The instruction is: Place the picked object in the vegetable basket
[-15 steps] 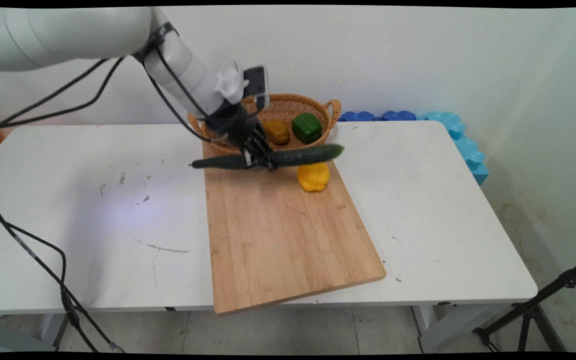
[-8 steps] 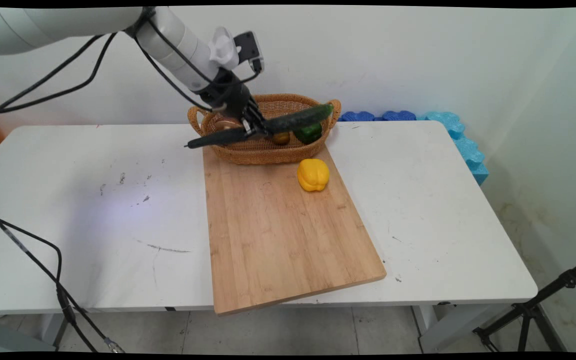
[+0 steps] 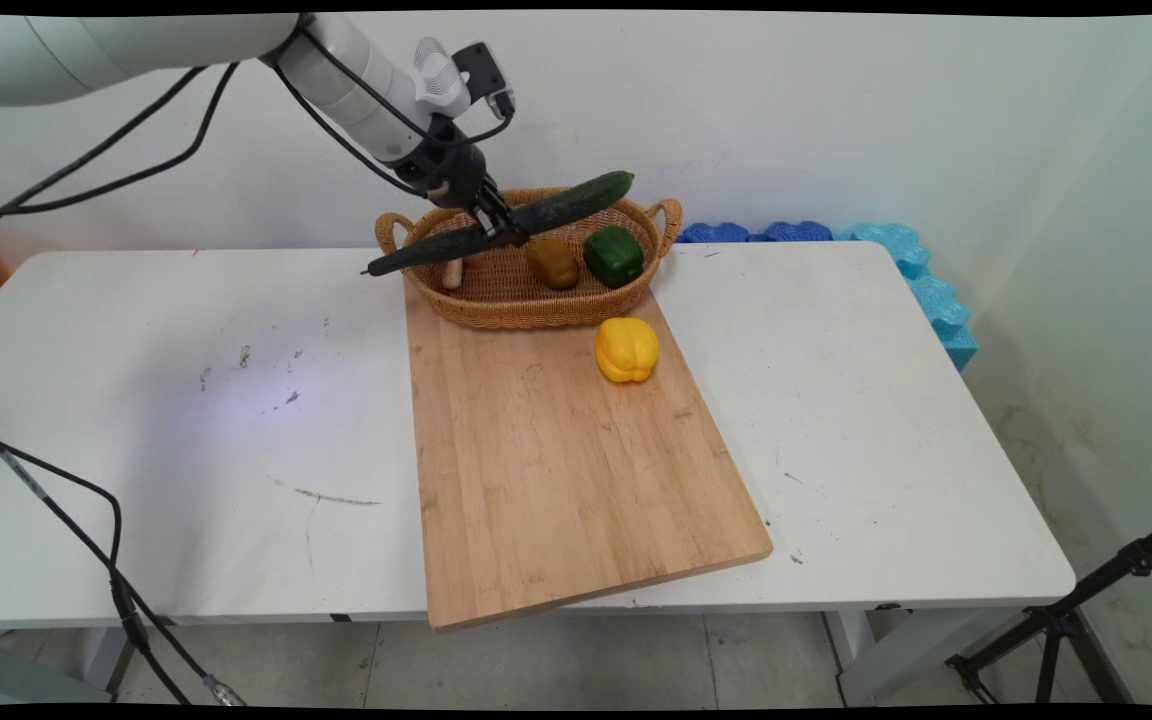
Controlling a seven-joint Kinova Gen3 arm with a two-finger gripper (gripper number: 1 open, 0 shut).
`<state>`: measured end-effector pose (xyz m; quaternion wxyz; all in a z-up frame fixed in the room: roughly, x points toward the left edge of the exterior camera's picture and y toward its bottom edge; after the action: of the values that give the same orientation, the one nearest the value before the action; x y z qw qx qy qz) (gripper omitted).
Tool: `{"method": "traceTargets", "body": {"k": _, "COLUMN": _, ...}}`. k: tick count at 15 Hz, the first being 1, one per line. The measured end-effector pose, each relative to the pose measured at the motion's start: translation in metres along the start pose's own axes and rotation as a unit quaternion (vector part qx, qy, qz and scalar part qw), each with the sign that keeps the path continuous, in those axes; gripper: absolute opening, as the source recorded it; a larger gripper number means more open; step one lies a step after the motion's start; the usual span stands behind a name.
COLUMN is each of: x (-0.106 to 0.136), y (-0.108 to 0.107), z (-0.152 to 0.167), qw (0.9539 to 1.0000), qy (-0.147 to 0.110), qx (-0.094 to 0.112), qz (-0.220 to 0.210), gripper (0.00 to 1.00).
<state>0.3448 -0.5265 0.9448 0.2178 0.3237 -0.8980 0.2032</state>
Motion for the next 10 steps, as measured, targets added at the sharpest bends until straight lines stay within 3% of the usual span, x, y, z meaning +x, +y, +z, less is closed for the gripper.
{"method": "traceTargets", "body": {"k": 6, "x": -0.009, "y": -0.008, "z": 0.021, "qw": 1.0000, "qy": -0.003, "qx": -0.001, "qz": 0.006, "gripper": 0.00}}
{"method": "traceTargets", "body": {"k": 7, "x": -0.010, "y": -0.009, "z": 0.024, "qw": 1.0000, "qy": -0.003, "qx": -0.002, "qz": 0.008, "gripper": 1.00}}
{"method": "traceTargets", "body": {"k": 10, "x": -0.012, "y": -0.009, "z": 0.031, "qw": 0.9999, "qy": 0.000, "qx": -0.006, "qz": 0.013, "gripper": 1.00}}
